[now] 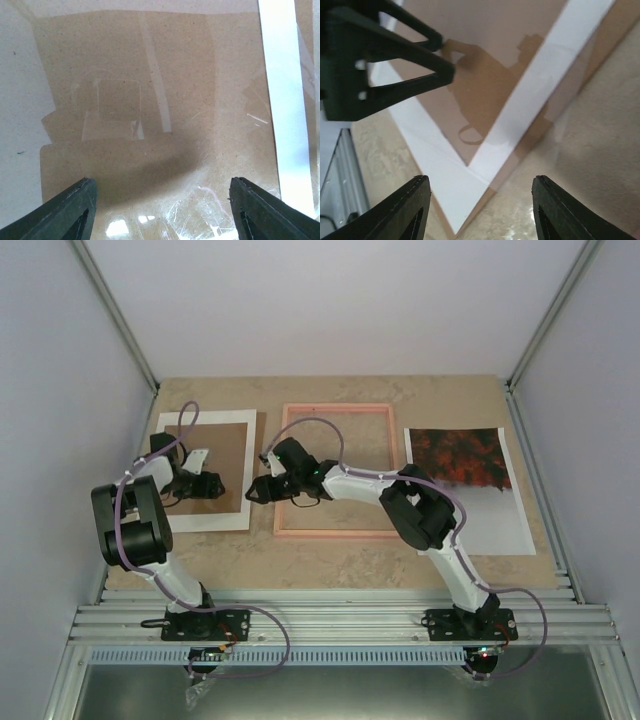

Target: Put the photo into the frame

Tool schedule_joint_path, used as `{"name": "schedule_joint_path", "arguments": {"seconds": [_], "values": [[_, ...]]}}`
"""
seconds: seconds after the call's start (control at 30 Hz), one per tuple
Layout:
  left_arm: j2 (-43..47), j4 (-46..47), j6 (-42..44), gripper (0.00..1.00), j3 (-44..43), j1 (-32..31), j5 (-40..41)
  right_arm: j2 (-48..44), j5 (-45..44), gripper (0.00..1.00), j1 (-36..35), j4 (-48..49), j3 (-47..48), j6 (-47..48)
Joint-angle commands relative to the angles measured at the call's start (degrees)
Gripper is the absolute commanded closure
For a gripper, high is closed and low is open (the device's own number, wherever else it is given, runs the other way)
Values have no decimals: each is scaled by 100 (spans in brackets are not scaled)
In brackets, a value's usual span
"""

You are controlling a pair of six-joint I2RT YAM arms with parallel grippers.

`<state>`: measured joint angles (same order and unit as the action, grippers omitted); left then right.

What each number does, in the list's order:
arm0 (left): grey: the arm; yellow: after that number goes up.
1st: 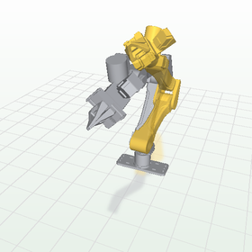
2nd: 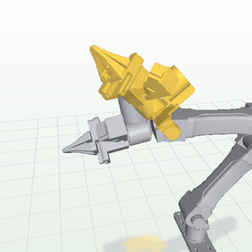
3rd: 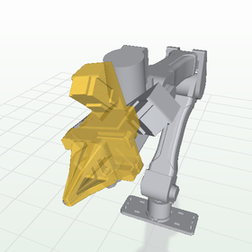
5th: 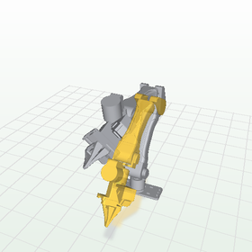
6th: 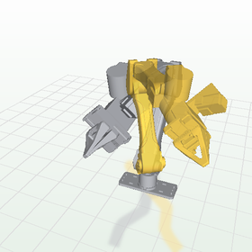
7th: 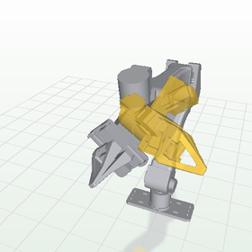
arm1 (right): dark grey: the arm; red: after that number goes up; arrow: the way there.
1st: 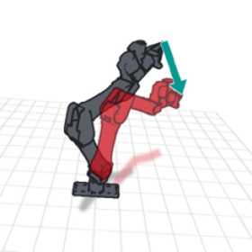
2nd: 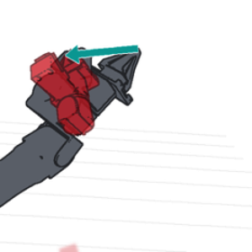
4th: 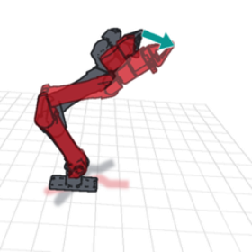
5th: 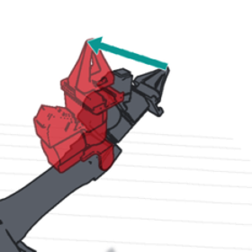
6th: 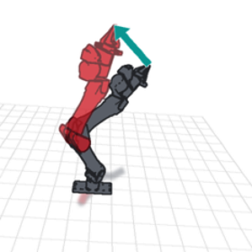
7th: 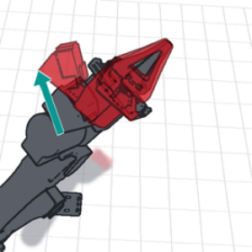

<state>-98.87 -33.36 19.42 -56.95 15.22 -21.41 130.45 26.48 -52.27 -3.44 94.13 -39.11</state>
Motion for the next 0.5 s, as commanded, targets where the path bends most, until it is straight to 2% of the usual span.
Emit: {"name": "schedule_joint_path", "arguments": {"seconds": [0.0,0.23,0.47], "values": [[-106,-414,-87,26,241,-45,-236,270,-844,42,-132,-692,398,-449],[-63,-340,-111,25,303,-43,-190,513,-1282,33,-160,-1032,686,-602],[-80,-298,-128,25,312,-46,-168,854,-966,33,-178,-1143,1041,-836]]}}
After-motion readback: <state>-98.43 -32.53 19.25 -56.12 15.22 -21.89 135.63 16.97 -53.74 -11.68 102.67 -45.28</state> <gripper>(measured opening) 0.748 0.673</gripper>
